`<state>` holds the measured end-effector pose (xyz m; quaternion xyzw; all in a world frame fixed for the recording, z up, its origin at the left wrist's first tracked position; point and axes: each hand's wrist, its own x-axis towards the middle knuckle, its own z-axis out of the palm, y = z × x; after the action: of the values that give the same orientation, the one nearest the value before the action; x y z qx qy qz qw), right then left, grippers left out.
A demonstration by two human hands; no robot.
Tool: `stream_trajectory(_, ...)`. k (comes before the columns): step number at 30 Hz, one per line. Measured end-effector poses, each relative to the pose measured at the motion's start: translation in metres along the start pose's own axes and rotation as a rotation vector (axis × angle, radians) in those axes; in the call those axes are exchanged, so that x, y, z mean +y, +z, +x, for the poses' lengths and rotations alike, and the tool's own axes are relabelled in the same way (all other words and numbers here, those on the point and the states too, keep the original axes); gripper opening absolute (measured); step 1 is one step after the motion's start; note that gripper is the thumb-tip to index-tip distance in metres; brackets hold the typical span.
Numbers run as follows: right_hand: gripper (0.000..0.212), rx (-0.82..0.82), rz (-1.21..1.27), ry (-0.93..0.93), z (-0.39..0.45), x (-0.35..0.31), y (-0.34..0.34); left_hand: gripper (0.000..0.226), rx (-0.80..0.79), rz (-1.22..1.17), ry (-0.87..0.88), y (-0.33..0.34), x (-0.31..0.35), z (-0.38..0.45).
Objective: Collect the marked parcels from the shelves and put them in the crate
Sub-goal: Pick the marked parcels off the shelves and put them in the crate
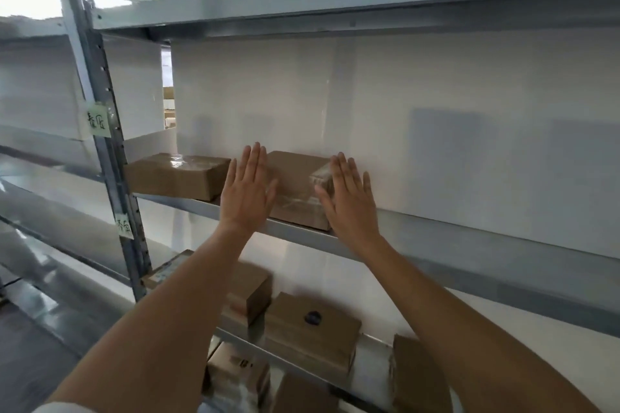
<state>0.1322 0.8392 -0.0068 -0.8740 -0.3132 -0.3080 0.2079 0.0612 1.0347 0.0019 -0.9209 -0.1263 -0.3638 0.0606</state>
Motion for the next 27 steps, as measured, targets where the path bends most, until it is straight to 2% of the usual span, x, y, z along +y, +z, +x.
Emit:
stream_trajectory(6, 0.065, 0.038, 0.061, 0.091, 0.005, -0.002, 0.004, 0.066, -0.016, -0.237, -0.12, 0.015, -0.027, 0.023)
stream_trajectory(9, 0.067, 0.078, 0.255, 0.246, -0.004, -0.012, 0.006, 0.07, -0.132, -0.46, -0.199, 0.024, -0.036, 0.028)
stream_trajectory(12, 0.063, 0.021, 0.602, 0.494, -0.014, -0.024, 0.003, 0.066, -0.25, -0.869, -0.317, 0.021, -0.027, 0.026)
stream_trajectory(15, 0.043, 0.088, 0.652, 0.641, -0.013, -0.032, 0.008, 0.063, -0.253, -1.112, -0.485, 0.01, -0.021, 0.026)
stream_trajectory(18, 0.041, 0.096, 0.688, 0.735, -0.012, -0.035, 0.002, 0.075, -0.316, -1.196, -0.595, 0.012, -0.021, 0.028)
stream_trajectory(20, 0.038, 0.096, 0.726, 0.767, -0.013, -0.038, -0.009, 0.073, -0.352, -1.284, -0.627, 0.014, -0.024, 0.028)
stream_trajectory(23, 0.032, 0.19, 0.868, 0.802, -0.011, -0.044, -0.033, 0.053, -0.34, -1.571, -0.629, 0.006, -0.031, 0.034)
stream_trajectory(27, 0.052, 0.268, 0.937, 0.816, -0.003, -0.052, -0.051, 0.054, -0.318, -1.7, -0.533, -0.006, -0.034, 0.043)
